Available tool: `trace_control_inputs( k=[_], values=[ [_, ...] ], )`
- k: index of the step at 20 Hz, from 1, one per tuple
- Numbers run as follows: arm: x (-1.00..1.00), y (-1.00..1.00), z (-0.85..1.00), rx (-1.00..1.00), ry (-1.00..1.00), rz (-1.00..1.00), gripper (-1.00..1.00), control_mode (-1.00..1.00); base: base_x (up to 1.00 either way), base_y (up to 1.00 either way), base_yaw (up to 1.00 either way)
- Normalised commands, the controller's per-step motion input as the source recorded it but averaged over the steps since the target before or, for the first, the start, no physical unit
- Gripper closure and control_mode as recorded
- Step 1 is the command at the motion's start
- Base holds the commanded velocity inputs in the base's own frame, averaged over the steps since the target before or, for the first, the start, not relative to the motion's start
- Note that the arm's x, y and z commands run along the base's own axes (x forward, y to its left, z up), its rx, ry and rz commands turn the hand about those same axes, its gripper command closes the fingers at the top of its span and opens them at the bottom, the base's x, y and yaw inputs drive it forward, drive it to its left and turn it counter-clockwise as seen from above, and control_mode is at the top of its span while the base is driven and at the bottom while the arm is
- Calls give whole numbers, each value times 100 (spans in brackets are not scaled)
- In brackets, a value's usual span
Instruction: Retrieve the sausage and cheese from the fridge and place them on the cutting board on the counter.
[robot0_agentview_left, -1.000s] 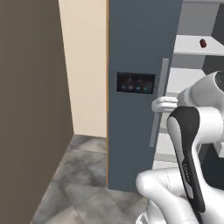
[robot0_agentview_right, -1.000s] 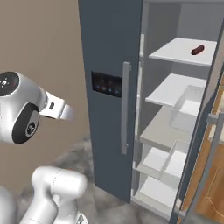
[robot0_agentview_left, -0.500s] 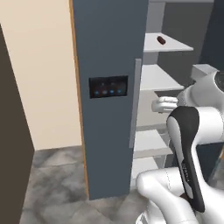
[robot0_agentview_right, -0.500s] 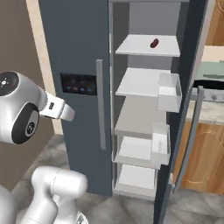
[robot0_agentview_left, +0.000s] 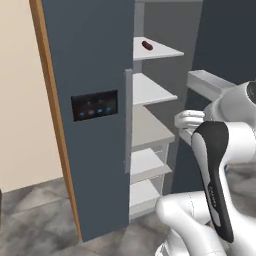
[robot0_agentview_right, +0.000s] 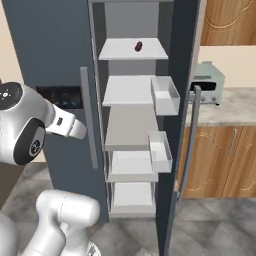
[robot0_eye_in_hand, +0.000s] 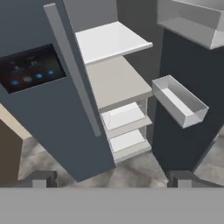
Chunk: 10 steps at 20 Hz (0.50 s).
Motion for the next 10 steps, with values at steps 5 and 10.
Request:
trace_control_inputs(
  k=[5,10],
  values=[
    [0,0,0,0,0,0,-100,100,49,6,-10],
    [0,0,0,0,0,0,-100,100,65,0,-10]
  ],
)
